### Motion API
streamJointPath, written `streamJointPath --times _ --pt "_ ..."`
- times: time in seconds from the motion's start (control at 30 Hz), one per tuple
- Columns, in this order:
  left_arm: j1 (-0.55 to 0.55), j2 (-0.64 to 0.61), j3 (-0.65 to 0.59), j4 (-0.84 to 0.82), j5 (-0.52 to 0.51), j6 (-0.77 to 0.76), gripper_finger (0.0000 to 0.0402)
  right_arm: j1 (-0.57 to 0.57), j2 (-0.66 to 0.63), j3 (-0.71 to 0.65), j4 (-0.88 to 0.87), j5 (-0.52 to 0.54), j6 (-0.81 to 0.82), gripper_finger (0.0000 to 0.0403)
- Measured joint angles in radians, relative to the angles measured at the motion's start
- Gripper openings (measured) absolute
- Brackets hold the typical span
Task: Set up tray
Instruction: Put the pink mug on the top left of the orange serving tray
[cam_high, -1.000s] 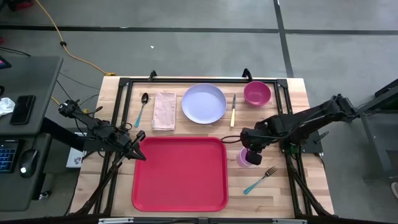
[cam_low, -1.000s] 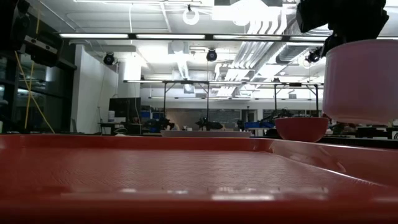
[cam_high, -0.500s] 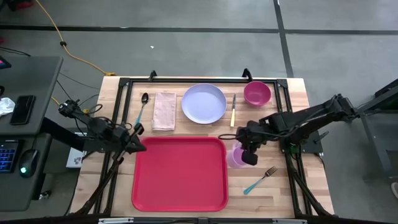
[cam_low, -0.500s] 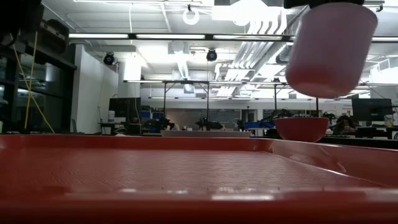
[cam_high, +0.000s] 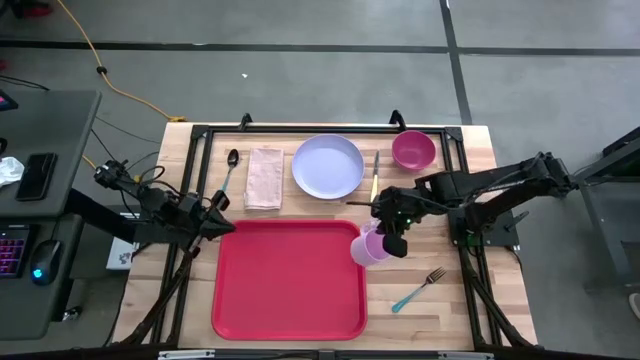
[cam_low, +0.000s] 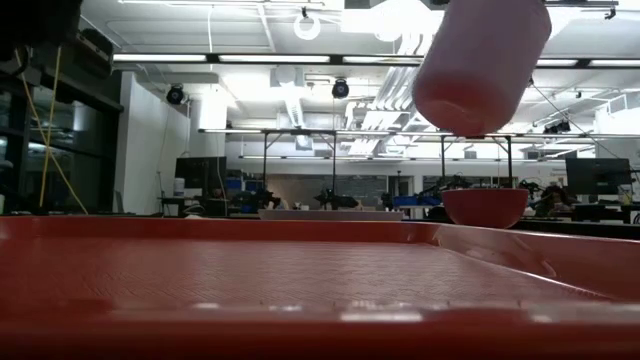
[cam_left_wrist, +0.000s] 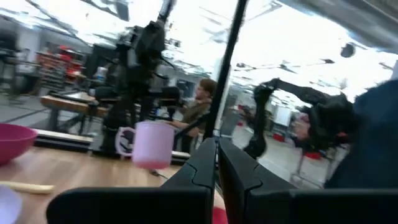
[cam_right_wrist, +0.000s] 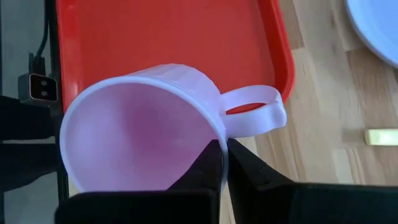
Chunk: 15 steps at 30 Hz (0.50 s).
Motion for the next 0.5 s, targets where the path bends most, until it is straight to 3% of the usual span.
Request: streamJointPath --times 0.2,0.5 --pt "0.0 0.0 0.0 0.029 -0.182 -0.097 0.0049 0.001 0.001 0.0 0.056 -0.029 -0.01 0.0" --pt "0.0 0.04 0.0 0.06 -0.163 -0.269 0.0049 -0.005 0.012 0.0 0.158 -0.056 -0.03 0.0"
